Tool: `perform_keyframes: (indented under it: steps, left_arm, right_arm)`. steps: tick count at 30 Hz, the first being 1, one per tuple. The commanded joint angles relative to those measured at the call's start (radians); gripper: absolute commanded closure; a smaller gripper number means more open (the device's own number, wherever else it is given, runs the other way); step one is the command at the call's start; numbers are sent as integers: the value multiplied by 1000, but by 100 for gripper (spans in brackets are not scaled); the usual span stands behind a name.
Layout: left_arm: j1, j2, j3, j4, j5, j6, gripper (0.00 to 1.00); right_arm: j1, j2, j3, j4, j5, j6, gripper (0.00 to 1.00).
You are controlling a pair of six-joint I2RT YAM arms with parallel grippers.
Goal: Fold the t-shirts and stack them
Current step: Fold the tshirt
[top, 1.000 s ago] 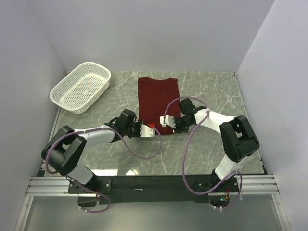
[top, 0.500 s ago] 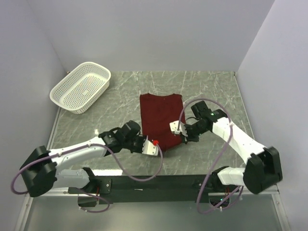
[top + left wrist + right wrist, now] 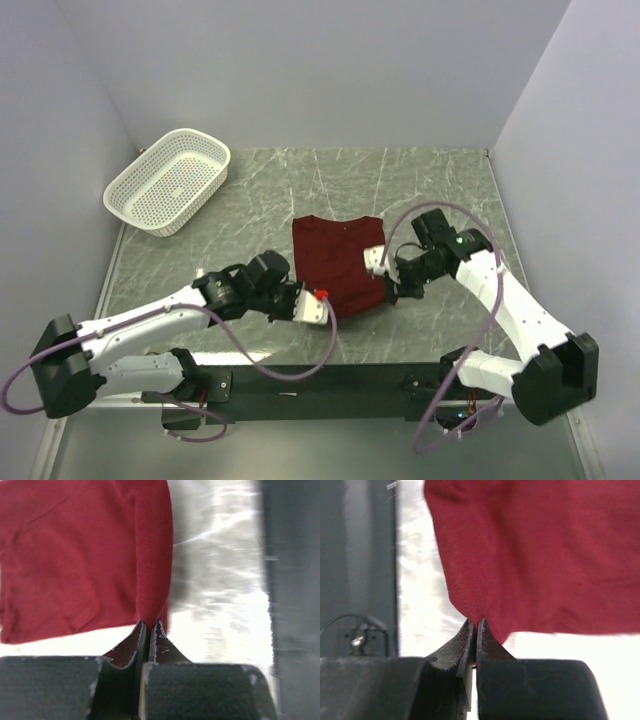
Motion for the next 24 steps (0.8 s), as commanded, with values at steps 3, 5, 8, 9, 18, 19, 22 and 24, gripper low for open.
perform_keyframes:
  steps: [3,5,8,9,18,19,22,24]
  left_arm:
    - [185,133,132,120,21,138,100]
    - [271,216,192,187,42,158,100]
    - [360,352,269,244,50,183,100]
    - [377,388,317,255,52,187,100]
    - [478,646,465,413,-45,175,100]
    - [480,673,468,430,-77,174,100]
    - [483,702,480,485,-114,165,100]
    - [486,725,499,487,-108,164,100]
  right_arm:
    - [-110,170,232,97,-33,96,100]
    - [-121,249,303,143,-32,132,100]
    - [-132,363,403,221,-25,234,100]
    - [-133,392,431,240,-24,290,100]
    - [-138,678,649,438,99,525,100]
    - [-136,697,649,457,115,539,100]
    - [-135,730,640,539,174,587,100]
    - [-135,748,651,564,211,611,100]
